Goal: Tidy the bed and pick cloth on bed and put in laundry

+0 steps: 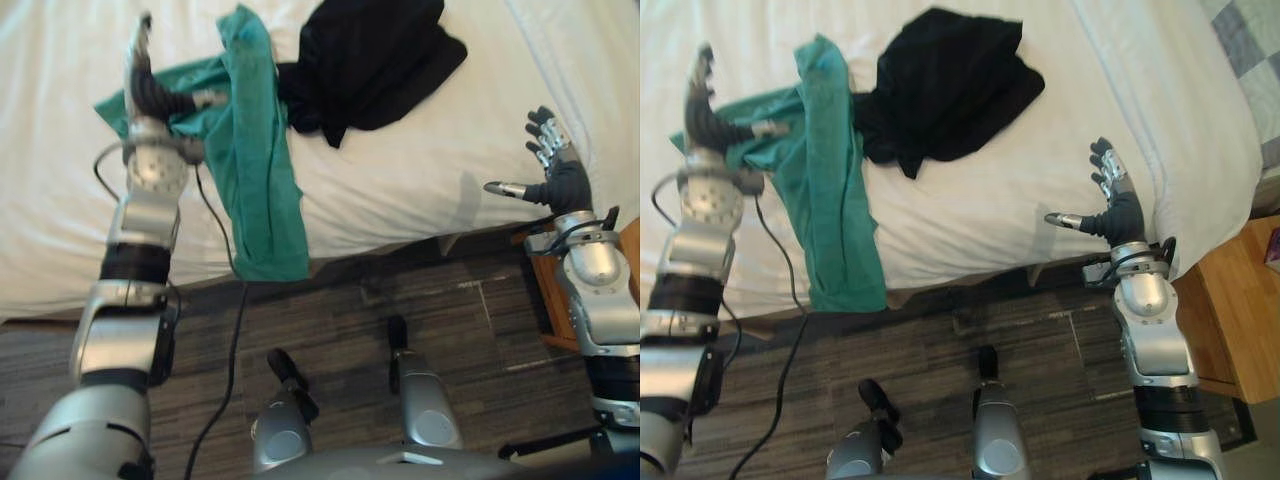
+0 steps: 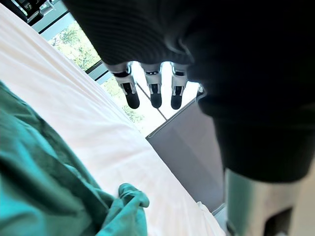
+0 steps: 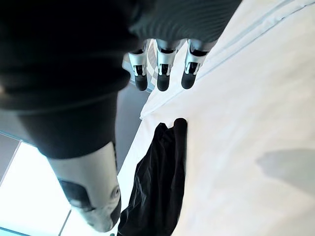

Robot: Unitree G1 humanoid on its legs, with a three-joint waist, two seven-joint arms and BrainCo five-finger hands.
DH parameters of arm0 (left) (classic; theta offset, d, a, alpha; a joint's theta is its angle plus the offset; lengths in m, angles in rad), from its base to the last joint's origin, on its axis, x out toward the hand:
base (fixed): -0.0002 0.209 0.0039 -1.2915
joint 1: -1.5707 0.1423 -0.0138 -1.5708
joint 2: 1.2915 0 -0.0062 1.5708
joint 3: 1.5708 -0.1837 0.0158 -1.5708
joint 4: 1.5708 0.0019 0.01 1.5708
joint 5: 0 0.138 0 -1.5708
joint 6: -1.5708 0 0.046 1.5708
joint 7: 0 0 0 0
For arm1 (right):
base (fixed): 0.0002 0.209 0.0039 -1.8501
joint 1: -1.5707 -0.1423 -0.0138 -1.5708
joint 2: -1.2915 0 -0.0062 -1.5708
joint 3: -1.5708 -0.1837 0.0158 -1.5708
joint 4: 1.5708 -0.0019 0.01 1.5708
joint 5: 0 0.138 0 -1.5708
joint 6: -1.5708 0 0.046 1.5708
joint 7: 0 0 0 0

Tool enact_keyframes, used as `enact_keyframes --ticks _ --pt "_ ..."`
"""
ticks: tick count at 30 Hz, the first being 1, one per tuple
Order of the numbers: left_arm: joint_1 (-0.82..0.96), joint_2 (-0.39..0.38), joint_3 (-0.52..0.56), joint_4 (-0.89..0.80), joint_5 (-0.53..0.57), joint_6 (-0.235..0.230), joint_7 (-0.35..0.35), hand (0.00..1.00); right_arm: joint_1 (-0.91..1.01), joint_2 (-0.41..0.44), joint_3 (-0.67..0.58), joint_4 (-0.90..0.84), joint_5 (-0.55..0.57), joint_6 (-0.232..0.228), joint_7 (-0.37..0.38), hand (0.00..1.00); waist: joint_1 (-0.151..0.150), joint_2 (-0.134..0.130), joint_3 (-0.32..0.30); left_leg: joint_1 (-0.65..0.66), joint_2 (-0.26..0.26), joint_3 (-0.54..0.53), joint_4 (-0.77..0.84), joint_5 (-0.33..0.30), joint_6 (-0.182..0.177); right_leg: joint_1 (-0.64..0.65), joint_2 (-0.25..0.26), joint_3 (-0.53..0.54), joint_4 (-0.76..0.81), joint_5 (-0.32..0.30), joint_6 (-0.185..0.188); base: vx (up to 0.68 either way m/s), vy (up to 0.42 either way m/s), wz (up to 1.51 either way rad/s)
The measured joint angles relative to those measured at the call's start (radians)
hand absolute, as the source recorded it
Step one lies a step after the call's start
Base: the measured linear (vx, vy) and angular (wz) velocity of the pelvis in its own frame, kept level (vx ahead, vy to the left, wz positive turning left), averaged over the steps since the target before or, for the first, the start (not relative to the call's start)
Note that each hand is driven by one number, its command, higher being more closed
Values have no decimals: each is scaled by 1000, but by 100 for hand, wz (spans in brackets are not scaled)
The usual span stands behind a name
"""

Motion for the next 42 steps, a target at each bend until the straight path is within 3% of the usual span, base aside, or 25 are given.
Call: enact_keyframes --ticks 5,9,16,21,26,27,28,31,33,35,36,37,38,39,40,41,42 --pt "-198 34 -100 -1 43 109 1 0 36 0 -20 -58 87 -12 -10 0 -15 -14 28 -32 15 -1 15 0 0 -15 9 -6 1 -6 -9 38 6 7" --pt "-296 88 -152 -1 78 192 -7 0 77 1 -56 -100 119 -23 -31 0 -27 -46 55 -75 37 3 42 -3 -3 -62 23 0 25 -6 -10 5 0 2" --pt "-321 91 -170 0 78 352 -61 0 151 2 -148 -174 121 -54 -41 0 -25 -51 118 -140 81 2 129 -24 -5 -119 37 0 85 -9 -13 4 -1 0" --pt "-278 101 -145 25 60 463 -134 0 177 2 -163 -179 119 -78 -42 0 -24 -47 137 -172 101 2 195 -39 9 -147 36 -1 132 -28 -41 17 -7 -1" --pt "-220 122 -100 45 29 500 -214 0 154 1 -185 -178 118 -79 -43 0 -25 -47 137 -190 112 2 251 -39 10 -182 28 -1 204 -46 -54 50 -30 -1" --pt "-211 125 -78 48 44 519 -256 100 137 -1 -192 -178 118 -79 -43 0 -27 -41 139 -189 112 2 257 -39 10 -195 24 -1 240 -50 -57 39 -41 1" --pt "-200 125 -69 48 49 526 -274 100 127 -2 -195 -178 118 -79 -43 0 -27 -37 138 -187 111 3 258 -39 10 -204 19 -1 260 -50 -57 36 -38 2" --pt "-182 125 -16 53 112 533 -379 100 99 -40 -200 -186 118 -87 -43 0 -28 -13 136 -187 104 5 260 -39 10 -223 5 -1 294 -63 -48 41 -64 -1" --pt "-153 127 44 57 194 529 -498 100 66 -45 -198 -186 115 -86 -39 0 -27 10 133 -176 100 7 260 -39 10 -229 -1 -1 318 -63 -48 46 -66 -7" --pt "-106 120 51 64 195 515 -551 100 64 -48 -192 -187 102 -87 -40 0 -32 22 133 -140 92 6 261 -37 12 -237 -15 -1 399 -63 -48 85 -94 3" --pt "-75 104 53 86 184 492 -567 100 70 -64 -191 -195 68 -88 -43 0 -42 34 127 -124 94 4 276 -40 8 -311 -7 3 521 -95 -45 86 -138 14" --pt "-49 104 59 92 175 475 -567 100 66 -66 -185 -195 53 -90 -44 0 -40 47 122 -123 111 7 284 -42 6 -303 19 -4 416 -132 -50 107 -212 23" --pt "-3 106 77 103 145 440 -565 100 61 -69 -162 -204 26 -90 -53 0 -38 30 106 -121 108 17 326 -52 -9 -240 27 -23 137 -29 -96 75 -231 -19" --pt "60 96 108 105 113 392 -546 100 16 -89 -131 -205 -20 -88 -56 0 -21 60 105 -135 143 25 378 -52 -11 -236 47 -35 136 -4 -111 103 -217 -21" --pt "72 94 113 106 102 380 -541 100 -2 -89 -125 -206 -32 -87 -56 0 -19 61 104 -134 146 29 381 -46 -7 -232 45 -34 136 -5 -113 148 -156 -39" --pt "141 84 124 125 38 316 -522 100 -43 -90 -97 -208 -93 -81 -58 0 -16 72 99 -117 148 30 386 -39 -9 -205 42 -35 136 -11 -116 168 -74 -10" --pt "168 80 125 135 8 286 -521 100 -49 -90 -87 -214 -115 -73 -60 0 -18 73 99 -108 148 29 385 -45 -17 -189 42 -38 136 -11 -116 192 -53 -5"
